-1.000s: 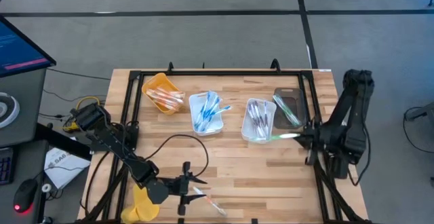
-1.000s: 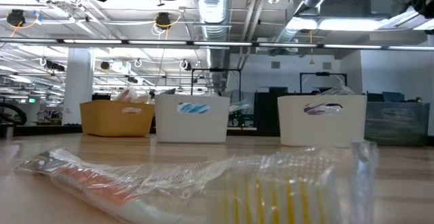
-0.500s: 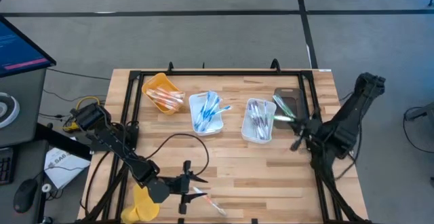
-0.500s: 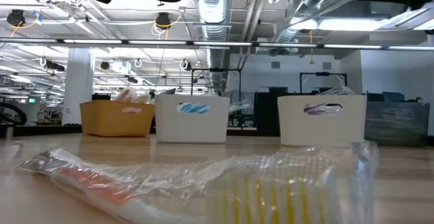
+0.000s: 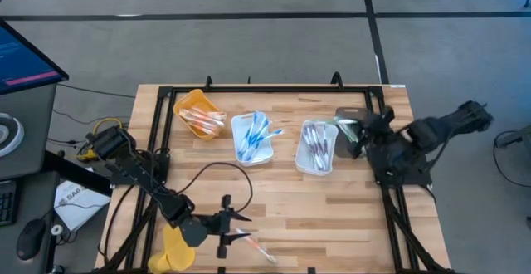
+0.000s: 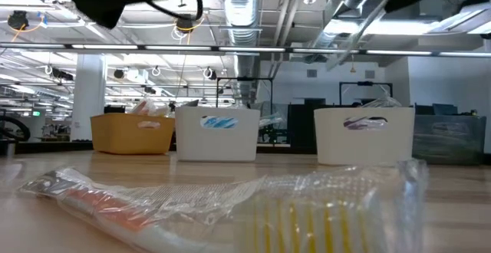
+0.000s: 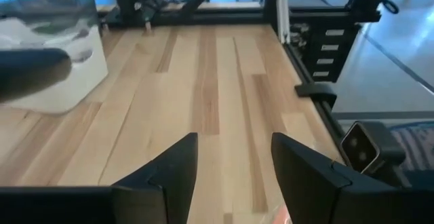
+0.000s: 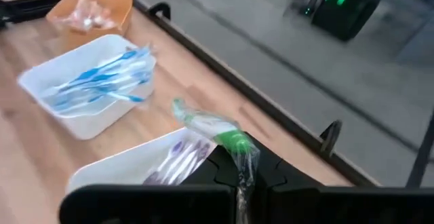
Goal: Pick & Place Toothbrushes
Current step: Put the green toothbrush into the black bin
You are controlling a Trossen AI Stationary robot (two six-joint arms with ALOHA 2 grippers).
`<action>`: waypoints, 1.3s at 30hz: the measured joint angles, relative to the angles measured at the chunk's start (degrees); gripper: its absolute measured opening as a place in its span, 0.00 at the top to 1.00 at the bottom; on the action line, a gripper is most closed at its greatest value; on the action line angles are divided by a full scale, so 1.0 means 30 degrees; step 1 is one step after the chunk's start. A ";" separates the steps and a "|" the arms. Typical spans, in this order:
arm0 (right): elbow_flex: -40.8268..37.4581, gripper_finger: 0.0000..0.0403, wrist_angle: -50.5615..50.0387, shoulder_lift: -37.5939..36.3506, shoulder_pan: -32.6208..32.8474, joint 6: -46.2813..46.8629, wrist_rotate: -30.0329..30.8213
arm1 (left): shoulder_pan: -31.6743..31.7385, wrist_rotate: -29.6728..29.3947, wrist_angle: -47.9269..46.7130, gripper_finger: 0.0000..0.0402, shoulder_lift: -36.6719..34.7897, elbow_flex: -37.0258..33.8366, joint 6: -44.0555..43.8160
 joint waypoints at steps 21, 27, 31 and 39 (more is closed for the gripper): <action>1.0780 1.00 -0.6332 0.6214 -0.9466 -0.3292 -1.1120 | 0.0040 0.0000 0.0767 0.55 -0.0007 -0.0346 -0.0201; 1.0626 1.00 -0.6268 0.6416 -1.1914 -0.4563 -1.3390 | 0.0032 0.0004 0.0745 0.55 -0.0007 -0.0398 -0.0097; 1.0585 1.00 -0.6239 0.6170 -1.2920 -0.5286 -1.4310 | 0.0032 0.0000 0.0745 0.55 -0.0007 -0.0398 -0.0063; 0.9611 1.00 -0.6265 0.3840 -1.4142 -0.5144 -1.4308 | -0.0077 -0.0006 0.0745 0.55 -0.0007 -0.0398 -0.0223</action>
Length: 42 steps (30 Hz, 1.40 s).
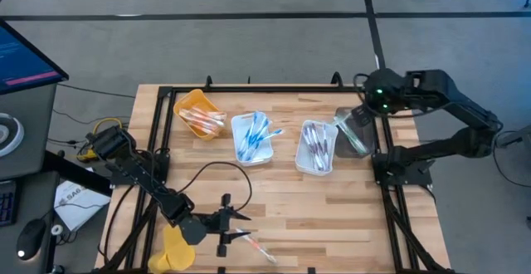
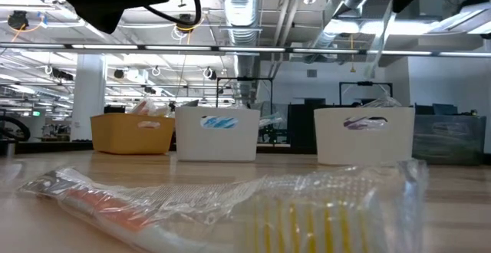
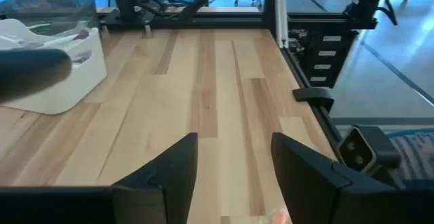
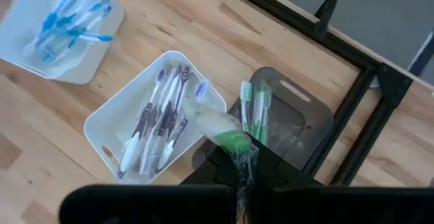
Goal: Pick & Place Toothbrushes
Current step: Put the green toothbrush into the black bin
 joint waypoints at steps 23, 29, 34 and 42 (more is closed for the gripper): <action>-0.5699 1.00 0.0012 -0.3799 -0.0169 0.1995 0.3138 | 0.0028 0.0006 0.0156 0.56 0.0000 0.0007 -0.0036; -0.7379 1.00 0.0009 -0.3792 -0.0118 0.3644 0.4498 | -0.0015 0.0006 0.0189 0.56 0.0000 0.0007 -0.0036; -0.9253 1.00 -0.0008 -0.3799 0.0003 0.4735 0.5097 | -0.0099 -0.0001 0.0182 0.56 0.0000 0.0007 -0.0035; -0.9607 1.00 0.0862 -0.3792 0.2183 0.6546 0.6899 | -0.0072 0.0012 0.0175 0.56 0.0000 0.0007 0.0022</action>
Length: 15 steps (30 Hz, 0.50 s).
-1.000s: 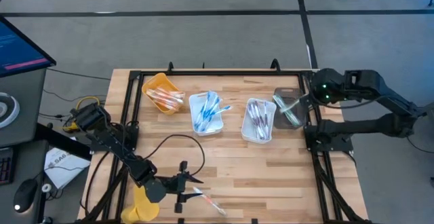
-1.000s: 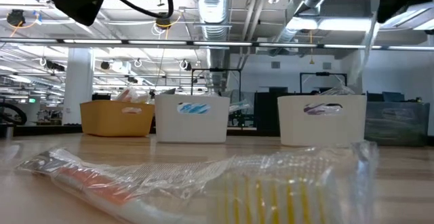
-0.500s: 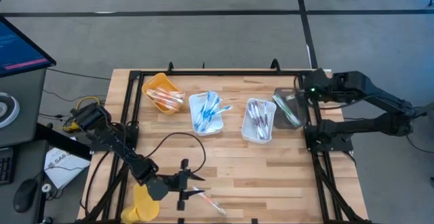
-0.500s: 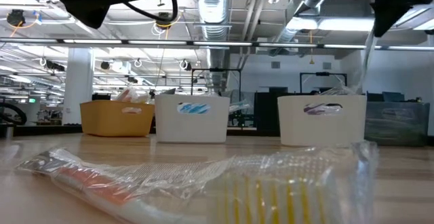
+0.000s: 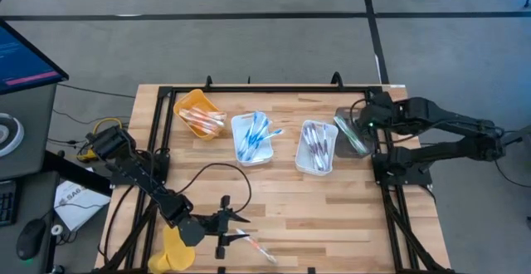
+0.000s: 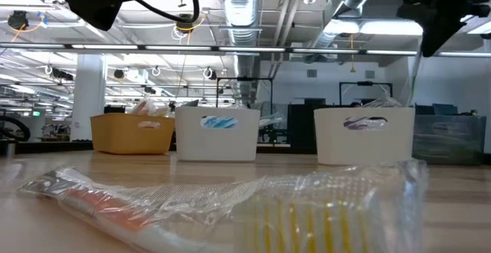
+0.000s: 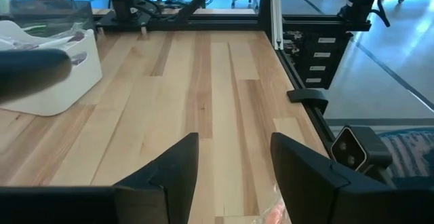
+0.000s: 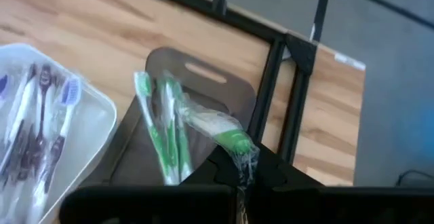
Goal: Pick & Place Toothbrushes
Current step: Put the green toothbrush into the black bin
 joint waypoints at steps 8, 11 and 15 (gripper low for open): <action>0.0000 1.00 0.0120 0.0365 0.1068 0.0989 0.1202 | 0.0093 -0.0006 0.0004 0.56 0.0000 0.0003 0.0007; 0.0007 1.00 0.0364 0.0945 0.1418 0.1244 0.1587 | 0.0093 -0.0006 0.0015 0.56 0.0000 0.0007 0.0007; 0.0007 1.00 0.0369 0.1980 0.1699 0.1571 0.2009 | 0.0093 -0.0006 0.0020 0.56 0.0000 0.0007 0.0007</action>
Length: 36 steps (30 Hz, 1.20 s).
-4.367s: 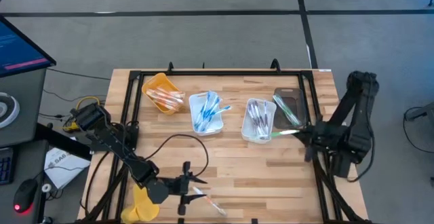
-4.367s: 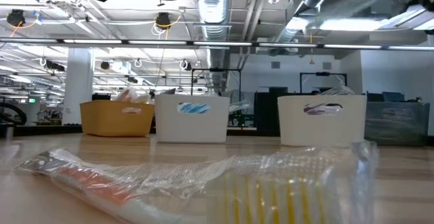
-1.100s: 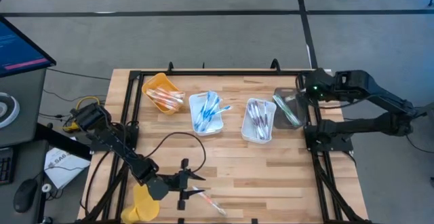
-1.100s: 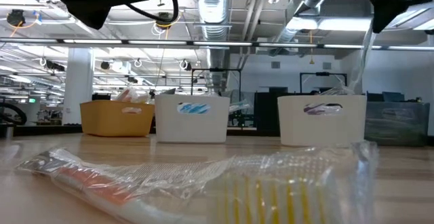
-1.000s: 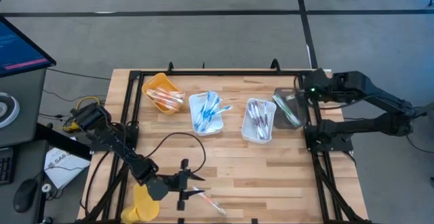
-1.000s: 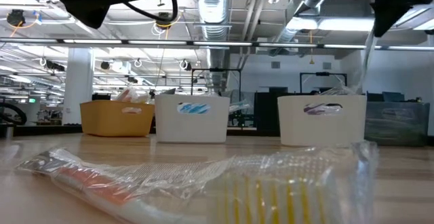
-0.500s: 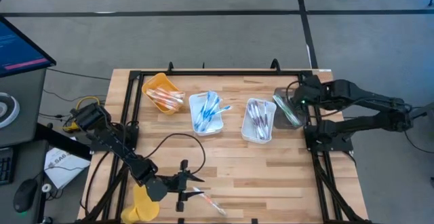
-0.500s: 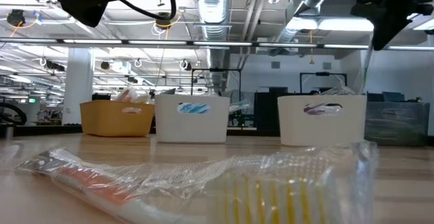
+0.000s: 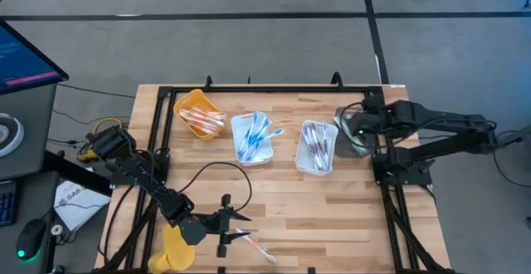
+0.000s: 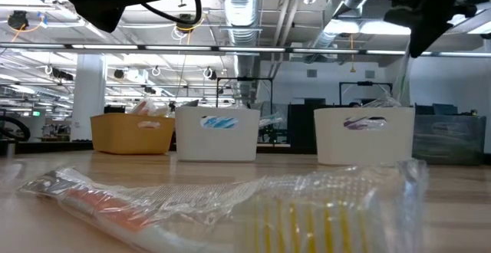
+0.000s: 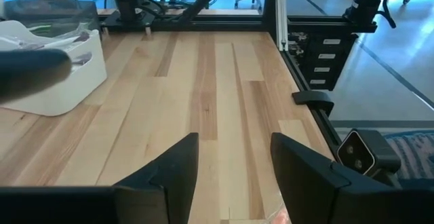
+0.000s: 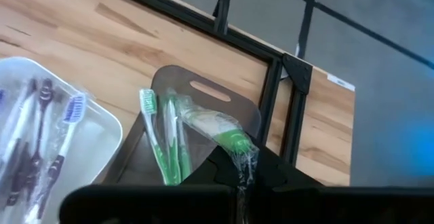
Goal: Pick & Place Toothbrushes
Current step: Put the green toothbrush into the black bin
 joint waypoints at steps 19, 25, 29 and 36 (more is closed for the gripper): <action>0.0007 1.00 0.1748 0.2241 0.0676 -0.0182 0.1994 | -0.0042 0.0000 0.0016 0.56 0.0000 0.0000 -0.0007; -0.1962 1.00 0.1840 0.0869 0.1343 0.1562 0.2059 | -0.0277 0.0007 0.0023 0.56 0.0000 0.0000 -0.0007; -0.3796 1.00 0.3685 -0.0198 0.1742 0.1918 0.2109 | -0.0291 0.0007 0.0031 0.56 0.0000 0.0000 -0.0007; -0.5735 1.00 0.4890 -0.1322 0.1865 0.2487 0.2121 | -0.0219 0.0007 0.0045 0.56 0.0000 0.0000 -0.0007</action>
